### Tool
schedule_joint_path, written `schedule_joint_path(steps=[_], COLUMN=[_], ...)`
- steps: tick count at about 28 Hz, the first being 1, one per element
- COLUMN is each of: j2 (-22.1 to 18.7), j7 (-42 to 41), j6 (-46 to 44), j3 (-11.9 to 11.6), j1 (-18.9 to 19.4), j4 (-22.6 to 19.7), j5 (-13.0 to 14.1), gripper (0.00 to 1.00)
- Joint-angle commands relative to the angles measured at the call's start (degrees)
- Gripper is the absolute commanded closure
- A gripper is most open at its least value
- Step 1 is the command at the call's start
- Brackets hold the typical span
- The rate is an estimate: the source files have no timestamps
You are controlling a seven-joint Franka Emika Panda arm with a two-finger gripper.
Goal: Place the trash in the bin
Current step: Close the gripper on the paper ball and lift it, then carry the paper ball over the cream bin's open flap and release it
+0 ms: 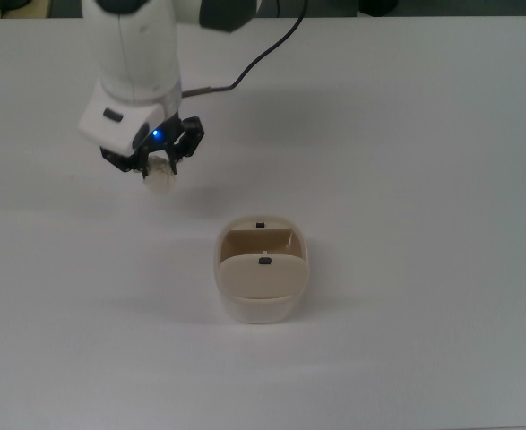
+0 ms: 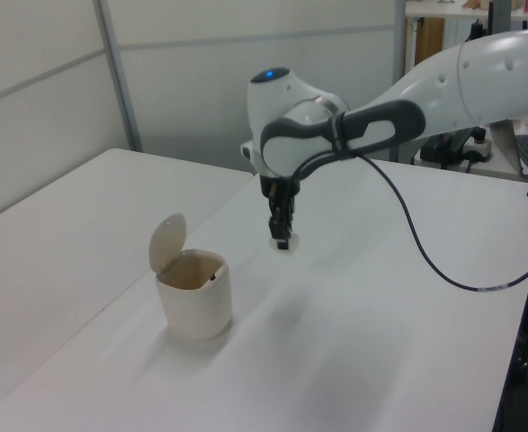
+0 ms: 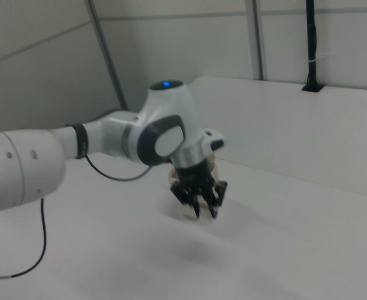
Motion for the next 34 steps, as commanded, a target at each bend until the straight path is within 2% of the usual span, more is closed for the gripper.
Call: schedule_joint_path(steps=[1,2,9,13,14,16,18,21,27,34], j2=[-1.48,-1.31,0.18,1.59,1.85,2.21,2.91,3.09,2.47,0.01], j7=[1.68,3.16,5.29,5.55,5.55,6.07,6.95,7.92,11.26,13.28], j6=[5.86,8.13,18.25,23.42,24.32,25.72,26.78,27.31,25.91,13.79], j3=[1.50,2.63,5.28,6.77,7.12,7.39,7.39,7.39,7.22,6.16], j1=[0.22,0.22,0.22,0.22,0.22,0.31,1.18,1.81,2.16,1.37], j4=[-0.83,-0.83,-1.53,-1.45,-1.53,-1.53,-1.45,-1.44,-1.45,-0.92], j5=[2.43,2.43,2.69,4.88,5.15,5.50,5.50,5.50,5.33,4.71], gripper=[0.60,0.60,0.59,0.56,0.51,0.33,0.26,0.00,0.00,0.00])
